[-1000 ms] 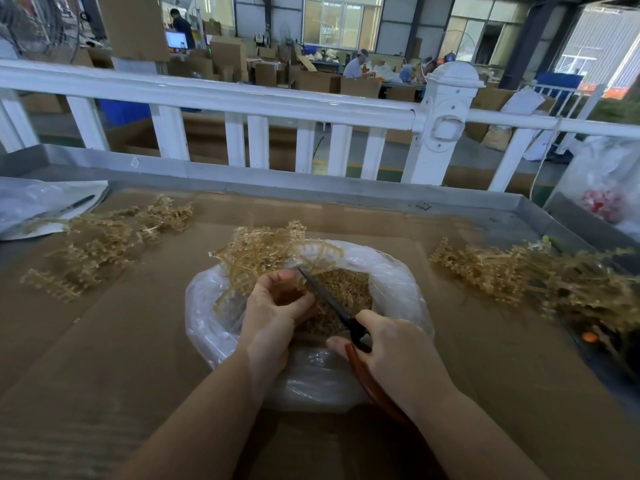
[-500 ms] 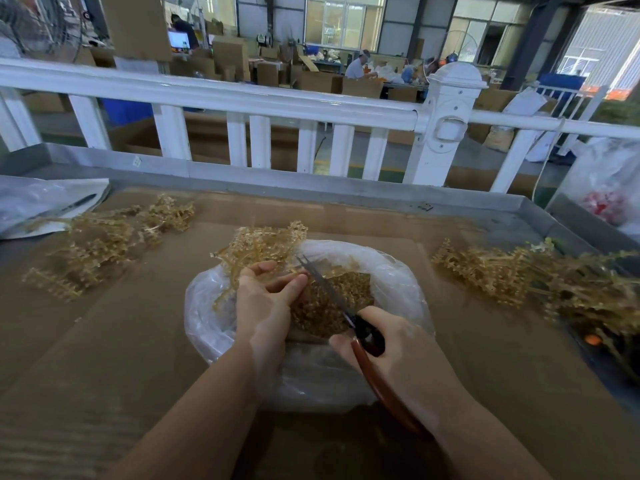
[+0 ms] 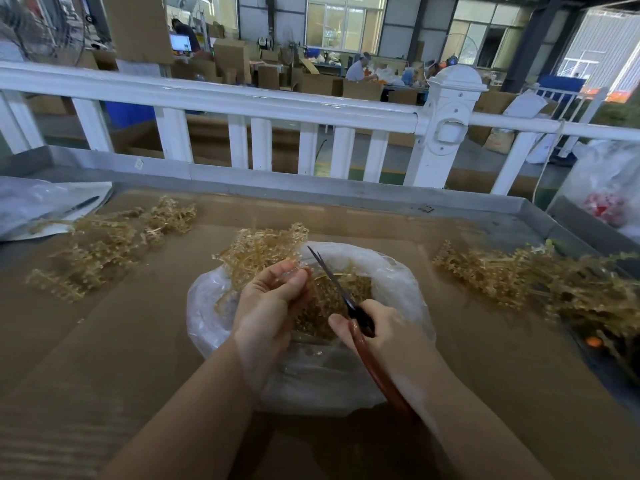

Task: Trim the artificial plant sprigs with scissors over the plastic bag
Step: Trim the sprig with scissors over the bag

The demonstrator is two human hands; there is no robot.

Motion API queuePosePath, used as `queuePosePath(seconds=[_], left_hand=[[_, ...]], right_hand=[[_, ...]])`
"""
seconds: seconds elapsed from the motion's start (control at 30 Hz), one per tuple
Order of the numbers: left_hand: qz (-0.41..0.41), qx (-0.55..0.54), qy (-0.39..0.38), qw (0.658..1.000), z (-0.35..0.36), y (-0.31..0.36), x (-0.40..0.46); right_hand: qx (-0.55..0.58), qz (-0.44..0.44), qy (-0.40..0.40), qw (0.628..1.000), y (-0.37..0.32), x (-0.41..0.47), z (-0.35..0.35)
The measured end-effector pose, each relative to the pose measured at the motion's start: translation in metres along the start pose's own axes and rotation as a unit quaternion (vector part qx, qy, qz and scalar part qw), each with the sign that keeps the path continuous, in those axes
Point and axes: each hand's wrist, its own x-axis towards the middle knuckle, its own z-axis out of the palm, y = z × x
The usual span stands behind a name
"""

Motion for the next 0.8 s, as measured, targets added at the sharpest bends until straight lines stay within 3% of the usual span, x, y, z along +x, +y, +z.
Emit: queuePosePath(seconds=[0.27, 0.53, 0.8], left_hand=[[-0.039, -0.021, -0.012, 0.999, -0.0038, 0.0009, 0.0036], [-0.033, 0.044, -0.049, 0.997, -0.0042, -0.0041, 0.0004], [-0.058, 0.053, -0.051, 0.996, -0.0072, -0.0018, 0.0]], right_hand=[[-0.052, -0.04, 0.021, 0.998, -0.002, -0.0079, 0.0018], [-0.142, -0.064, 0.084, 0.984, -0.0009, -0.006, 0.0091], [-0.149, -0.103, 0.09, 0.979, -0.0023, -0.0028, 0.0093]])
